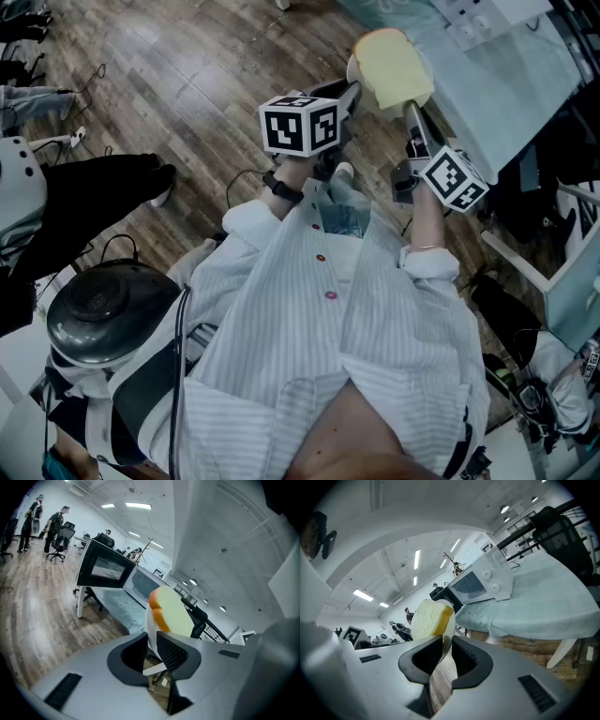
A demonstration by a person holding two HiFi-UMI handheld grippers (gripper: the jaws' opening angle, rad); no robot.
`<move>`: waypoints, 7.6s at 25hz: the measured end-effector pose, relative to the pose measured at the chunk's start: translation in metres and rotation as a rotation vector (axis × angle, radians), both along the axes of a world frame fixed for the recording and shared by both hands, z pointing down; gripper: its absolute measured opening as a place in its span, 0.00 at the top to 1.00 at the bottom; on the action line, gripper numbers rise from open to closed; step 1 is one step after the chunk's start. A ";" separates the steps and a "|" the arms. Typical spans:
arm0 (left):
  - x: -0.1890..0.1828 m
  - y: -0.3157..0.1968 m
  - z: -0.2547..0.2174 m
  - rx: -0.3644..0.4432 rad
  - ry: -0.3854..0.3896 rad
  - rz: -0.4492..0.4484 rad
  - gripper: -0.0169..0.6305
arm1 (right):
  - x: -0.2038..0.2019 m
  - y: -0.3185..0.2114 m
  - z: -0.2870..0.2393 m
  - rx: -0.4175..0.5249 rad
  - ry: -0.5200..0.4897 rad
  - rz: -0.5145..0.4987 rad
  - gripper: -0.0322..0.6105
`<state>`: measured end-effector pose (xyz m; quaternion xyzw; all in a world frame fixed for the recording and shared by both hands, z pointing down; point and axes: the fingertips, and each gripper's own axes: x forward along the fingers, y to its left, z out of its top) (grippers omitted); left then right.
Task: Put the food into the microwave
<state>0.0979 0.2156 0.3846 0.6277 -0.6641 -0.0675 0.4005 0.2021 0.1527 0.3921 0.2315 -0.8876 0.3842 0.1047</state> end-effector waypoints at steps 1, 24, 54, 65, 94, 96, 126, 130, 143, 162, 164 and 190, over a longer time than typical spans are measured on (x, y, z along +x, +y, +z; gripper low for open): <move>0.000 0.000 -0.001 0.002 0.000 0.000 0.88 | 0.001 0.000 -0.001 0.002 -0.001 0.001 0.83; 0.015 0.012 0.001 0.015 -0.012 -0.049 0.88 | 0.013 0.008 0.002 0.007 -0.020 -0.039 0.83; -0.145 -0.108 0.010 0.010 0.015 0.110 0.88 | -0.139 -0.095 0.008 0.000 -0.004 0.112 0.83; -0.187 -0.143 0.028 0.001 0.041 0.197 0.88 | -0.176 -0.117 0.023 -0.013 0.026 0.193 0.83; -0.186 -0.302 0.066 -0.090 0.084 0.300 0.88 | -0.175 -0.271 0.058 -0.101 0.059 0.279 0.83; -0.185 -0.315 0.069 -0.103 0.086 0.302 0.88 | -0.173 -0.283 0.062 -0.117 0.064 0.282 0.83; -0.173 -0.400 0.081 -0.157 0.053 0.443 0.87 | -0.160 -0.349 0.075 -0.154 0.087 0.421 0.83; -0.170 -0.402 0.086 -0.160 0.051 0.468 0.87 | -0.157 -0.349 0.076 -0.149 0.092 0.450 0.83; -0.169 -0.421 0.099 -0.164 -0.014 0.500 0.87 | -0.156 -0.361 0.089 -0.106 0.160 0.504 0.83; -0.162 -0.465 0.123 -0.118 -0.144 0.530 0.87 | -0.150 -0.397 0.120 -0.029 0.235 0.604 0.80; -0.160 -0.470 0.125 -0.107 -0.160 0.536 0.87 | -0.148 -0.400 0.122 -0.026 0.226 0.618 0.80; -0.161 -0.501 0.130 0.011 -0.264 0.577 0.84 | -0.149 -0.427 0.120 0.141 0.300 0.658 0.78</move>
